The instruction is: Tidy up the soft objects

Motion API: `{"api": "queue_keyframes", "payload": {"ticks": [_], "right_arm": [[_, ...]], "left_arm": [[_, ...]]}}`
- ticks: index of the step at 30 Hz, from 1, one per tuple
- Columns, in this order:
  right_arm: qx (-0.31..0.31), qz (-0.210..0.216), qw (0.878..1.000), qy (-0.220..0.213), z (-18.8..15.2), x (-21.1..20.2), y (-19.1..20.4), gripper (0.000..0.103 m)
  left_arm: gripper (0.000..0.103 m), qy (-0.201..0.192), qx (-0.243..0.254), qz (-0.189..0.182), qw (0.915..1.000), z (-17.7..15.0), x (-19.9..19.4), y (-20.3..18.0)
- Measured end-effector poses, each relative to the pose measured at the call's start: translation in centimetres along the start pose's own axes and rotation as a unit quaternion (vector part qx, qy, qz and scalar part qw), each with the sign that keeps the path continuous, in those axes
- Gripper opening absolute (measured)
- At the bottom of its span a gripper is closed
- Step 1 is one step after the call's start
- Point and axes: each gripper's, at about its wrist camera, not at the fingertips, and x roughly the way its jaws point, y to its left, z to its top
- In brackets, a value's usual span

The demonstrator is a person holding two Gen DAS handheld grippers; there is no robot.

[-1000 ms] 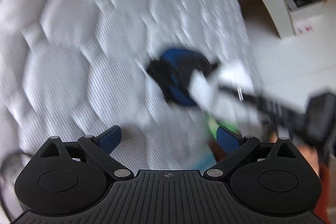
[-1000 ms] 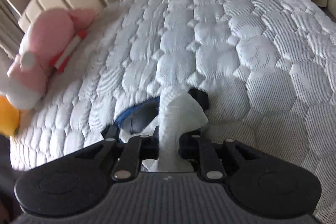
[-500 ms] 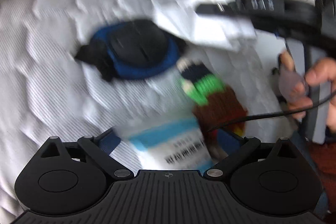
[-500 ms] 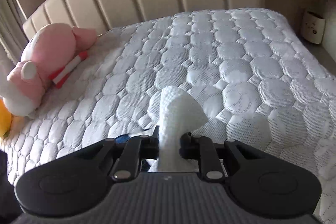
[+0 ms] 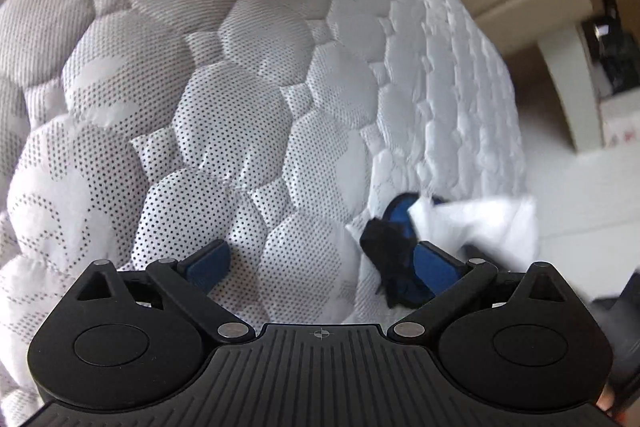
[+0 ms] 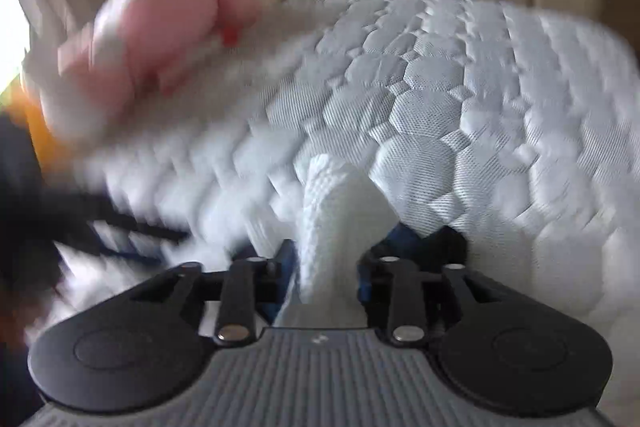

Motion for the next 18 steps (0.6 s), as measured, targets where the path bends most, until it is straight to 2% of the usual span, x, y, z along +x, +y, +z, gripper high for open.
{"api": "queue_keyframes", "payload": {"ticks": [2,4,7,11,14,16,18], "right_arm": [[-0.061,-0.034,0.998,0.005,-0.5,-0.3,1.4,0.045],[-0.107,-0.062,0.992,-0.004,-0.9,-0.7,2.6,0.052],[-0.166,-0.095,0.981,-0.017,-1.5,-1.3,4.0,0.061],[-0.216,-0.114,0.97,-0.015,-2.6,-2.3,5.8,0.069],[-0.262,-0.133,0.956,-0.004,-2.6,-1.9,7.5,0.073],[-0.28,-0.153,0.948,0.003,-2.2,-1.1,8.3,0.076],[-0.317,-0.167,0.933,0.013,-1.9,0.0,9.1,0.077]], "left_arm": [[0.101,-0.004,0.0,-0.006,1.0,0.3,-0.1,-0.3],[0.101,-0.006,0.021,-0.005,0.9997,0.5,-0.1,-0.9],[0.101,-0.002,0.034,0.011,0.9994,0.4,0.3,-1.1],[0.101,-0.01,-0.017,-0.005,0.9998,1.0,-0.1,0.0],[0.102,-0.017,-0.05,-0.006,0.9986,1.1,-0.2,1.1],[0.102,-0.004,-0.058,-0.013,0.9982,1.1,-0.1,1.6],[0.102,0.011,-0.058,-0.023,0.998,1.3,0.2,1.7]]}}
